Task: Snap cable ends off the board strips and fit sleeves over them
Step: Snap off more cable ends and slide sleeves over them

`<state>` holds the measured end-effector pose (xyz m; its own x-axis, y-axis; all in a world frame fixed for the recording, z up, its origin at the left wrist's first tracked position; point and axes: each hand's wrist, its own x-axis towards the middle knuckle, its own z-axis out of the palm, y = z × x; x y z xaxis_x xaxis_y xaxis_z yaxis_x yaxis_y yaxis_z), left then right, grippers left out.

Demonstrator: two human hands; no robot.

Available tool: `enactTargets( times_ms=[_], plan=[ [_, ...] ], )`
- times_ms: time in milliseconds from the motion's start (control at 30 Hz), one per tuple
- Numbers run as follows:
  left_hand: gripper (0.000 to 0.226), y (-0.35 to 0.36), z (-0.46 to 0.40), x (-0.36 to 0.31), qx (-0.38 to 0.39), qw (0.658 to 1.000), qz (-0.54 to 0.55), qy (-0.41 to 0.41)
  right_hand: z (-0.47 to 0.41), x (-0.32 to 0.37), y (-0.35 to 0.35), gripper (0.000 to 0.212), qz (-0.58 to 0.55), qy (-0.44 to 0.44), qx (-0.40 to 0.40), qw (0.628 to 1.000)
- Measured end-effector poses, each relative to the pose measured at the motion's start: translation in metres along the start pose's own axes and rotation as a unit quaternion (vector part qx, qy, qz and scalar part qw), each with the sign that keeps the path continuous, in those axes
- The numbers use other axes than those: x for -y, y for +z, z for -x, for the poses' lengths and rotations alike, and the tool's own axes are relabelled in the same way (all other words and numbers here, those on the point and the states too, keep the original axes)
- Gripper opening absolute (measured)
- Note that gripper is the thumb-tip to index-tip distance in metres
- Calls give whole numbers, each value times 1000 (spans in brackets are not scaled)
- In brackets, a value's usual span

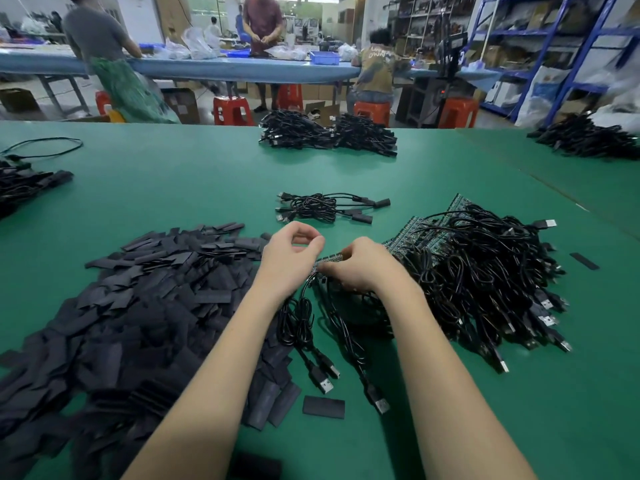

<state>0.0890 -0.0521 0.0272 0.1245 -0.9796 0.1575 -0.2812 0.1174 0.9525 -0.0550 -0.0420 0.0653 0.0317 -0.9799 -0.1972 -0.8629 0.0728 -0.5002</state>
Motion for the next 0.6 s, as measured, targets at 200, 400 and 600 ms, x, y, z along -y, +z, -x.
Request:
enactTargets(
  times_ms=[200,400,600],
  plan=[
    [20,-7,0,-4,19,998,46,-36,-4,-12,-6,34,-361,-46,64,929],
    [12,-19,3,-19,160,944,244,-154,2,-18,-18,18,-503,-42,137,852],
    [21,-26,8,-20,211,918,294,-160,3,-17,-20,35,-521,-42,143,840]
  ],
)
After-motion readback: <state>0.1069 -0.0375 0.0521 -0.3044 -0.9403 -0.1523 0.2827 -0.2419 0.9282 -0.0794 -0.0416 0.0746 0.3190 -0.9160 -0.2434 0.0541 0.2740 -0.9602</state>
